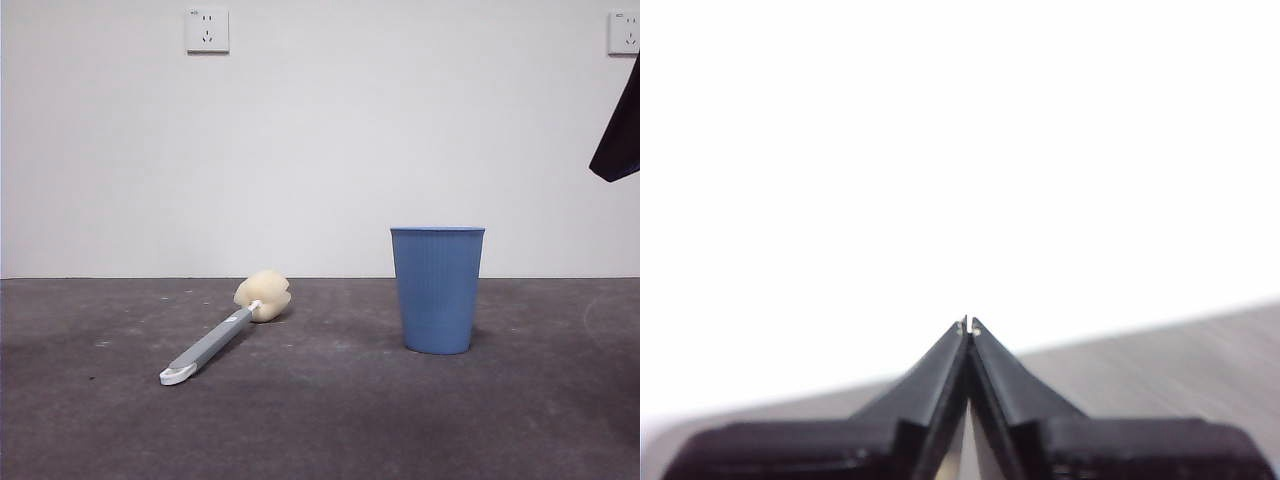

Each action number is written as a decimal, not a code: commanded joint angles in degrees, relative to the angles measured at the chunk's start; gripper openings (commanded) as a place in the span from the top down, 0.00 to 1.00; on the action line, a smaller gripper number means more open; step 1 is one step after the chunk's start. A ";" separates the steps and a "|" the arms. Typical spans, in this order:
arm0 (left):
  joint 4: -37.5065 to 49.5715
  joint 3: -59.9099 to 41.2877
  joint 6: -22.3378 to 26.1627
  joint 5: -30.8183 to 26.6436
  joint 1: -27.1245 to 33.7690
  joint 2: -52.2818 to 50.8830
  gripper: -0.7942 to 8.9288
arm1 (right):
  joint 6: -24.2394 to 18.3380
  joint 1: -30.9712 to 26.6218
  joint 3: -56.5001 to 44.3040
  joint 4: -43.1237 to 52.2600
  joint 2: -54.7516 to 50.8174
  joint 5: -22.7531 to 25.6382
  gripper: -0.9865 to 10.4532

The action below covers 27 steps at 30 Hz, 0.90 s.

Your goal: Pick up the cup brush,pick up the cup,insert the brush into the cup,clean the cup,put the cup brush back,put the cup back to the fixed position on the table

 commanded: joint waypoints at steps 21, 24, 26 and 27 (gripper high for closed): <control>8.94 -41.44 -4.04 -1.38 6.08 -20.87 0.92 | 0.33 0.09 0.17 0.09 -0.15 -0.07 0.91; 6.97 -42.18 -4.04 -1.38 6.08 -22.34 0.92 | 0.33 0.09 0.17 0.09 -0.15 -0.07 0.91; 4.33 -42.21 -4.07 -1.38 6.10 -23.37 0.92 | 0.33 0.09 0.17 0.09 -0.15 -0.07 0.91; 2.95 -42.21 -4.04 -1.38 6.14 -23.89 0.92 | 0.33 0.09 0.17 0.09 -0.15 -0.07 0.91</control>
